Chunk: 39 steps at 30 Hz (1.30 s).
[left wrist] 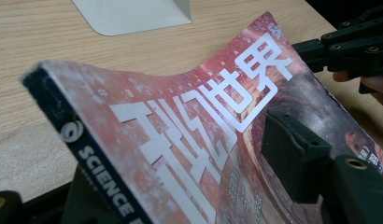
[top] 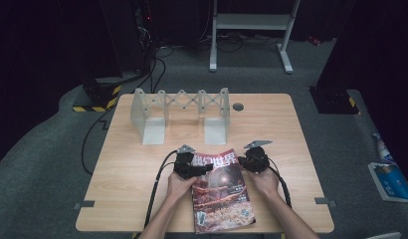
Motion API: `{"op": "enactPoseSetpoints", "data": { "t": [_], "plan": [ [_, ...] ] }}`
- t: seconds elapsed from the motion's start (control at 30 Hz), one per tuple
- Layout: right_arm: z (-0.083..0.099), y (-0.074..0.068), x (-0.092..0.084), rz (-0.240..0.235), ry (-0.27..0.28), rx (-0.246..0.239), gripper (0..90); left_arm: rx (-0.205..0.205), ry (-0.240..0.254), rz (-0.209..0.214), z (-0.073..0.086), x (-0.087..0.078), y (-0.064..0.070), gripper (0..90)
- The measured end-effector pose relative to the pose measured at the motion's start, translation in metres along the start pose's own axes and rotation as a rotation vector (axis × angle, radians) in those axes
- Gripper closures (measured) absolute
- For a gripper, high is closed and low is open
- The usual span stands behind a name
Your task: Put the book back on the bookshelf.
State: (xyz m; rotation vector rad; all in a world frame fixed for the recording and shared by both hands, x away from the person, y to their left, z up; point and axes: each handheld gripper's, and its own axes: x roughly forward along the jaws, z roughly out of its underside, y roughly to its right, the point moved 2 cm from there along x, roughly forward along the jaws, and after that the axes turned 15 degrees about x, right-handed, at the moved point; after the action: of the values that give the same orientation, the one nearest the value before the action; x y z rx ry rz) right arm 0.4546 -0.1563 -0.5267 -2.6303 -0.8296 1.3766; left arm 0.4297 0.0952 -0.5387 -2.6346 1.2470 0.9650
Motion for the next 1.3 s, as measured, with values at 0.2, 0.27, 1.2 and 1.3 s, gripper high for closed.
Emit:
{"op": "enactPoseSetpoints", "data": {
  "t": [0.2,0.27,1.2,1.3],
  "plan": [
    [0.001,0.002,0.000,-0.015,0.000,0.026,89.4,-0.037,-0.013,-0.001,0.000,-0.001,-0.003,52.3],
    [0.001,0.002,0.000,-0.016,0.001,0.023,89.4,-0.052,-0.025,-0.005,-0.001,-0.002,-0.004,56.3],
    [0.007,0.002,-0.004,-0.029,0.030,0.004,79.9,-0.095,-0.016,0.003,-0.023,-0.017,0.007,81.2],
    [0.008,0.003,-0.005,-0.018,0.028,0.003,77.5,-0.095,-0.003,0.011,-0.025,-0.020,0.007,81.9]
  ]
}}
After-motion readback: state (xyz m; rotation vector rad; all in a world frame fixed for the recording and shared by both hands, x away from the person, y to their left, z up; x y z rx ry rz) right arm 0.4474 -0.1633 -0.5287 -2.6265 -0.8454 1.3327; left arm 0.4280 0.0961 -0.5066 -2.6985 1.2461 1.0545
